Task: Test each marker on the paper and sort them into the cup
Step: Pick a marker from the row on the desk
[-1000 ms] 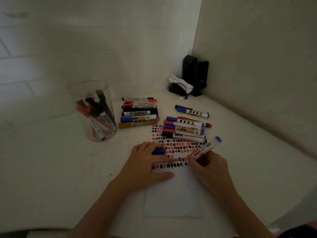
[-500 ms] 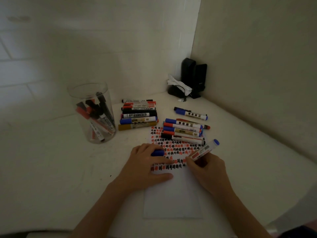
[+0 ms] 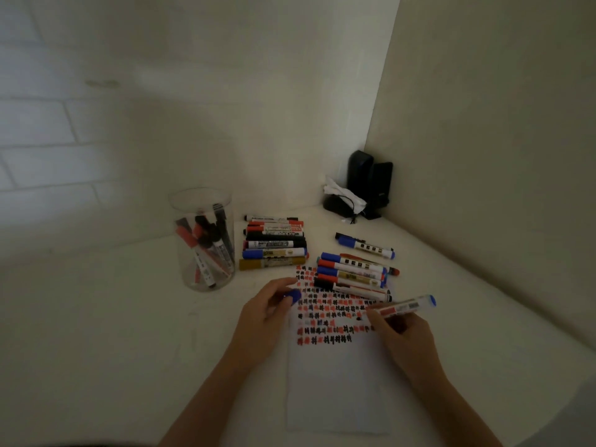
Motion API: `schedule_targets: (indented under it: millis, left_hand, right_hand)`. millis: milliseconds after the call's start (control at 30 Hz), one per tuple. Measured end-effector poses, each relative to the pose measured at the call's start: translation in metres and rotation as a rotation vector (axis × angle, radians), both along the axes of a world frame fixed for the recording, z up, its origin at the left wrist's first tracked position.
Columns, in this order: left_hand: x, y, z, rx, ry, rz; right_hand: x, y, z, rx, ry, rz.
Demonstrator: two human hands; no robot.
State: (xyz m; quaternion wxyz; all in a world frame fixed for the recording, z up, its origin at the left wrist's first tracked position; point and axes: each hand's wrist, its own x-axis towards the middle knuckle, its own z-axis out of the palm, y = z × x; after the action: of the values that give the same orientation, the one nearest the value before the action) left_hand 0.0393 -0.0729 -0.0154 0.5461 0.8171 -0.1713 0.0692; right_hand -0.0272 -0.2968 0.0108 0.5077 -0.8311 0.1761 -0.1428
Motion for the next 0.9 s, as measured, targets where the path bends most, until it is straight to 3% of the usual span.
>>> schedule_targets:
  millis: [133,267,500,900]
  left_hand:
    - [0.002,0.009,0.006,-0.107,0.068,-0.013]
    - [-0.003,0.008,0.014,-0.306,0.169,0.061]
    - [-0.005,0.012,0.016,-0.597,0.307,0.035]
    - [-0.004,0.009,0.017,-0.553,0.286,-0.032]
  right_hand:
    - [0.003,0.011,0.009,0.082,-0.002,0.045]
    - [0.004,0.039,0.017,0.336,-0.075,0.111]
    - [0.011,0.072,0.022,0.387,-0.125,0.098]
    - [0.02,0.091,0.017,0.353,-0.099,0.129]
